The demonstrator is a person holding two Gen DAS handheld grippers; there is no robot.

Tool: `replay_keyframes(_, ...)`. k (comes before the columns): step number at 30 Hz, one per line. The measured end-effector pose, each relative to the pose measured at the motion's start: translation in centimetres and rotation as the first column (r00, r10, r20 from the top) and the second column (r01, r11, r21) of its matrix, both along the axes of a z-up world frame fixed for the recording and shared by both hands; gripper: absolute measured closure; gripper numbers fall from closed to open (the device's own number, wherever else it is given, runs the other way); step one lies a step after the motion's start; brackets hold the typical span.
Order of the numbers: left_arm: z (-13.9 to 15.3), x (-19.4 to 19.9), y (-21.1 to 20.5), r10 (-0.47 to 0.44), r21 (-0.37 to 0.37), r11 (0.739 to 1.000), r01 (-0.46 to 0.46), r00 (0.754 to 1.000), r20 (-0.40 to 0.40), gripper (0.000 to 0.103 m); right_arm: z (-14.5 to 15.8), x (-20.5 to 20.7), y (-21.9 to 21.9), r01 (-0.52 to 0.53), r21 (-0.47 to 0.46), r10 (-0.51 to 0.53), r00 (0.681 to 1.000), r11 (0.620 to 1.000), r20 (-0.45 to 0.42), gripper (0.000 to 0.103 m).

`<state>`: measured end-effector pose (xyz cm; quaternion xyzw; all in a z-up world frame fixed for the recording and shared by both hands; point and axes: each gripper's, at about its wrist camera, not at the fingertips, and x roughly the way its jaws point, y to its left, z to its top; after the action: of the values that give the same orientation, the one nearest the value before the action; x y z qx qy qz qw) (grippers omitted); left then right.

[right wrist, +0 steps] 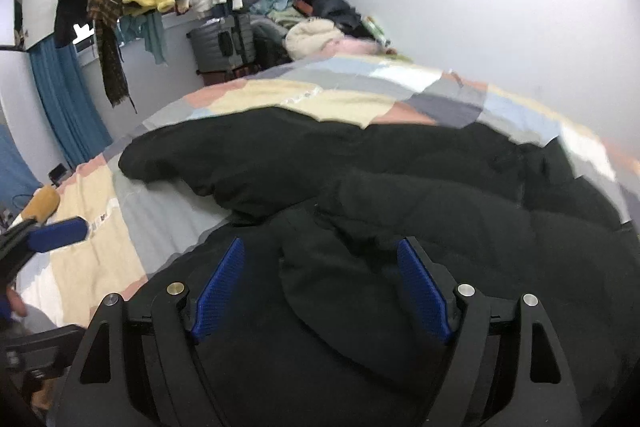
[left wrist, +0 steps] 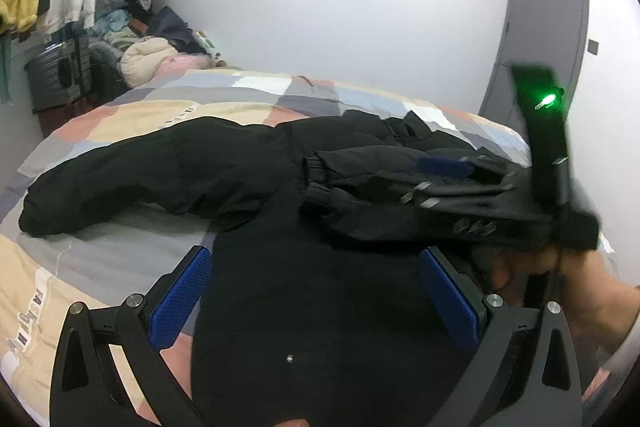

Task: Fold large clothes
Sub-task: 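Lift the sleeve with the right tool and fold it across the jacket body, then lay the sleeve on the jacket and open the right tool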

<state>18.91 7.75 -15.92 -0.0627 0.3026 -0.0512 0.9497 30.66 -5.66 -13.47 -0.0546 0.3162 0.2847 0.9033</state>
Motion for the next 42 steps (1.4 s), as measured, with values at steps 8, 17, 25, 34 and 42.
replay_keyframes(8,0.3,-0.6,-2.1,-0.046,-0.025,0.999,0.046,0.999,0.011,0.000,2.5,-2.4,-9.5,0.213,0.027,-0.214,0.975,0.977,0.054,0.025)
replay_keyframes(17,0.3,-1.1,-3.9,-0.078,-0.015,0.997,0.078,0.997,0.015,0.000,1.3,-3.4,-22.2,0.501,0.029,-0.501,0.865,0.865,-0.002,0.025)
replay_keyframes(25,-0.4,-0.6,-3.9,-0.067,-0.013,0.998,0.067,0.998,-0.020,0.000,-5.4,-1.5,-28.7,0.609,-0.060,-0.606,0.768,0.791,-0.206,0.028)
replay_keyframes(34,-0.6,-0.3,-4.9,-0.048,0.016,0.999,0.048,0.999,-0.013,0.000,-8.5,0.2,-28.5,0.572,-0.139,-0.588,0.791,0.809,-0.168,0.050)
replay_keyframes(42,-1.2,0.2,-5.8,-0.047,0.035,0.998,0.048,0.998,-0.031,0.000,-7.0,0.0,-28.7,0.597,-0.076,-0.602,0.797,0.798,-0.054,0.083)
